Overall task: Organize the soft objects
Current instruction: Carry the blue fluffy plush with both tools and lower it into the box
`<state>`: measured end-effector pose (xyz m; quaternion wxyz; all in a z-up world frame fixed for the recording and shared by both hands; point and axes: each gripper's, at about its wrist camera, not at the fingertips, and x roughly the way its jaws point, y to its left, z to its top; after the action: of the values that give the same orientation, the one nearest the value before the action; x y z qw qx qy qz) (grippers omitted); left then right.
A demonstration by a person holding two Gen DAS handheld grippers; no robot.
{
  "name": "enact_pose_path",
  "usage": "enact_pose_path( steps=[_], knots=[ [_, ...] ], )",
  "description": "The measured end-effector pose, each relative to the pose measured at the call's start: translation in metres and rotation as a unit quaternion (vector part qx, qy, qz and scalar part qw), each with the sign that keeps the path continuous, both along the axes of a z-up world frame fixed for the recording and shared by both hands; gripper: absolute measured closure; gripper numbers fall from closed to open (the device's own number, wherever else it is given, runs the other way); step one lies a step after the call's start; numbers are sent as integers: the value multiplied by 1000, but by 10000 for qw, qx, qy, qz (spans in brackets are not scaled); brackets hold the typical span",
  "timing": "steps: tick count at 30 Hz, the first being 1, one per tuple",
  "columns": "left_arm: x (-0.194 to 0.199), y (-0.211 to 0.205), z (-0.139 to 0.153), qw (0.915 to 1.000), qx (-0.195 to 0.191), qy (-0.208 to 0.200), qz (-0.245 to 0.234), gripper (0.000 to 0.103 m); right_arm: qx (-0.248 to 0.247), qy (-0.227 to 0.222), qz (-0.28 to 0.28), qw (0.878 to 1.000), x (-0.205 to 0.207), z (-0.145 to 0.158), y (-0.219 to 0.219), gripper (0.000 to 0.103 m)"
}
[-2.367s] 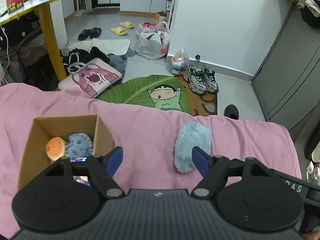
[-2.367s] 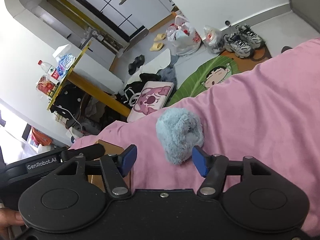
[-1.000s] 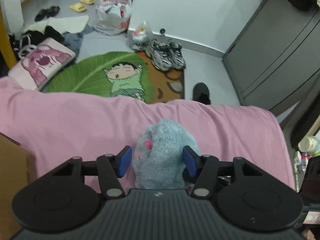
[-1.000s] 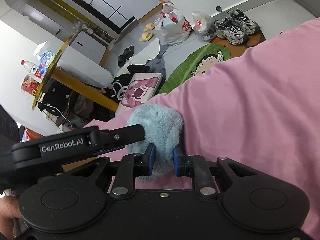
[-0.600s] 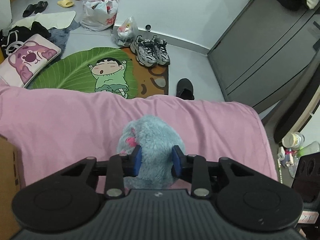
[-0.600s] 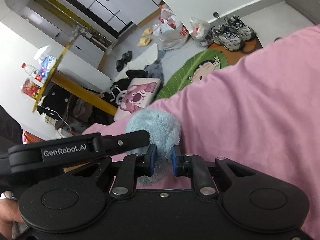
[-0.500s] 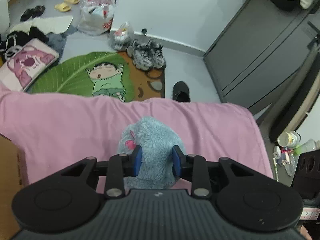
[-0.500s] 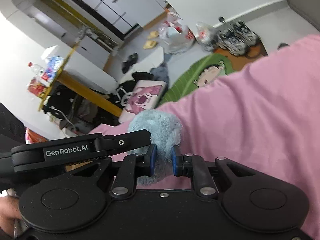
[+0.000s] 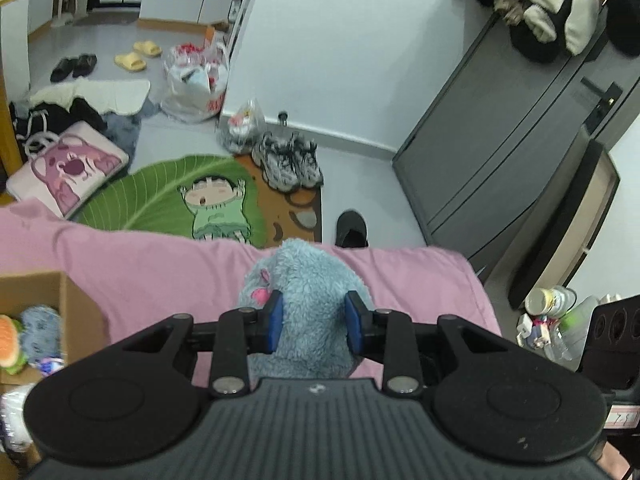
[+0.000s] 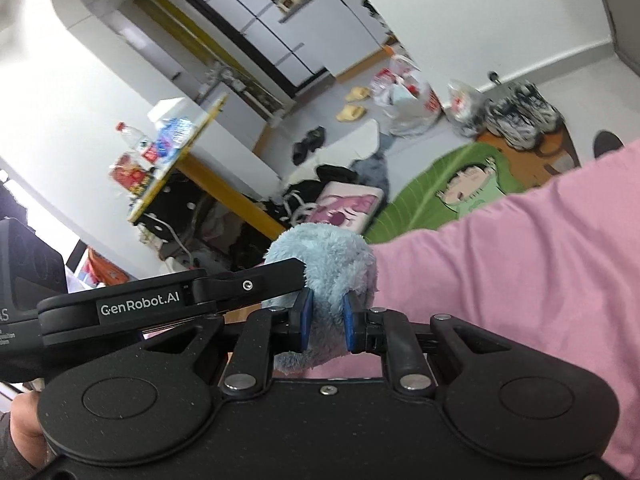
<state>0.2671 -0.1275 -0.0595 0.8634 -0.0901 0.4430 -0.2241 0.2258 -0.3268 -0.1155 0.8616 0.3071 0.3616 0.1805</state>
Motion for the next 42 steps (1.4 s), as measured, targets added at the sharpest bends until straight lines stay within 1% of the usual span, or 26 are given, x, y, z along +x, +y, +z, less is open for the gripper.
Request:
enact_pose_path(
  steps=[3, 7, 11, 19, 22, 30, 42],
  knots=[
    [-9, 12, 14, 9998, -81, -179, 76, 72, -31, -178, 102, 9998, -4, 13, 9, 86],
    [-22, 25, 29, 9990, -17, -426, 124, 72, -69, -308, 224, 9993, -11, 24, 23, 86],
    [-31, 40, 37, 9985, -16, -524, 187, 72, -82, -376, 305, 9988, -17, 34, 37, 86],
    [-54, 76, 54, 9967, -164, -718, 350, 72, -141, -591, 496, 9969, -31, 51, 66, 86],
    [-60, 89, 57, 9960, -272, -746, 415, 72, -169, -649, 535, 9963, -36, 57, 76, 86],
    [-74, 118, 65, 9939, -386, -889, 530, 72, -261, -755, 620, 9949, -42, 67, 101, 86],
    [-78, 170, 60, 9910, -587, -858, 840, 72, -383, -729, 797, 9934, -38, 67, 150, 86]
  ],
)
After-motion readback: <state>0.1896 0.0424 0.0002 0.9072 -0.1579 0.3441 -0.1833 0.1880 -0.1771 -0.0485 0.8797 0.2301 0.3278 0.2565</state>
